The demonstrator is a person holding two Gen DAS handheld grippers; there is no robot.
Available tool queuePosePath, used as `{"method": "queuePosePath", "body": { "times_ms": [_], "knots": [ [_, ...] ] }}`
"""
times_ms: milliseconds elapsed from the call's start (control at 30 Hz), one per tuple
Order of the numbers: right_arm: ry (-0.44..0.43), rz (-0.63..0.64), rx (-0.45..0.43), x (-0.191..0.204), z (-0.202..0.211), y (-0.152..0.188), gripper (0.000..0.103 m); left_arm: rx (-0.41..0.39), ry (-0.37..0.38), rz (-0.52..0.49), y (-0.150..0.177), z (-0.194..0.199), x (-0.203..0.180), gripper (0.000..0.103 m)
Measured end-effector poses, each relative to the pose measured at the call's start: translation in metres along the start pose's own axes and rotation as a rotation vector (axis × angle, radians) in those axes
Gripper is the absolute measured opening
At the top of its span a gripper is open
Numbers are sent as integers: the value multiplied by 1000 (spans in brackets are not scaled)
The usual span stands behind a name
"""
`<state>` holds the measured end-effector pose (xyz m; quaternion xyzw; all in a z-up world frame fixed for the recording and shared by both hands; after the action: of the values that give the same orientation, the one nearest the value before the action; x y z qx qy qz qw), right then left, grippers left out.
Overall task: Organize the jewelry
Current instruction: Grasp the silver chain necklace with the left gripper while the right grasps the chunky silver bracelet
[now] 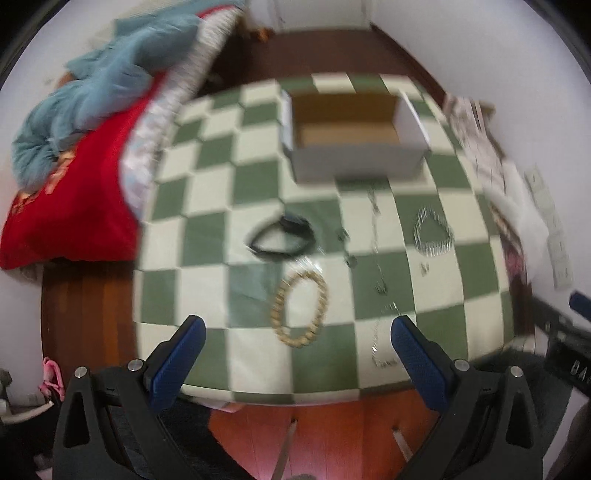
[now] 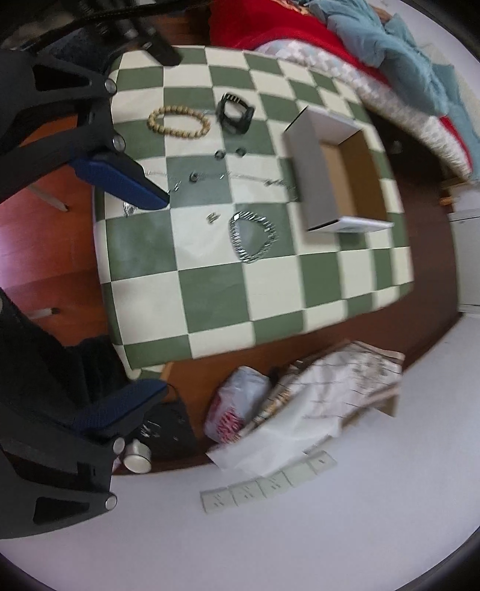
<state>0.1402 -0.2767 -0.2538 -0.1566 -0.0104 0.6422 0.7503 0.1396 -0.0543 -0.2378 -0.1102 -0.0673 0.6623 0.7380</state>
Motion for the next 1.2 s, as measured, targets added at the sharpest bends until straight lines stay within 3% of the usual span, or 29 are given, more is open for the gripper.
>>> {"method": "queuePosePath", "body": {
  "times_ms": [267,333,667,733,867,967,1000,1033,1200],
  "knots": [
    [5,5,111,-10,-62,18,79,165,76,-82,34,-69,-55,100],
    [2,-1,129,-16,-68,23,79,183,78,-97,36,-78,-62,90],
    [-10,-47,196,-38,-93,36,79,234,89,-148,47,-100,-79,90],
    [-10,-46,205,-38,-97,37,79,240,87,-153,47,-103,-79,76],
    [-18,-49,212,-37,-102,35,79,240,118,-154,49,-105,-81,65],
    [-25,-46,207,-35,-102,32,79,210,116,-177,44,-104,-84,35],
    [-29,-44,204,-35,-103,30,79,192,117,-189,42,-103,-85,12],
    [-37,-42,201,-33,-104,29,79,191,113,-192,40,-106,-89,4],
    [-94,-41,164,-15,-108,2,79,165,89,-155,32,-109,-69,4]
  ]
}}
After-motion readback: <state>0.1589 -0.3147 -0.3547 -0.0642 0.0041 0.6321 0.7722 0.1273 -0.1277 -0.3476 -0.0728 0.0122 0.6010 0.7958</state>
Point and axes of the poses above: each gripper's, at about its wrist camera, not at the fingertips, and z roughly against the way its jaws point, x to its left, y to its underside, the point moved 9 cm from there along -z, roughly the way its jaws point, and after that the axes turned 8 degrees about y, right-handed, at the moved point
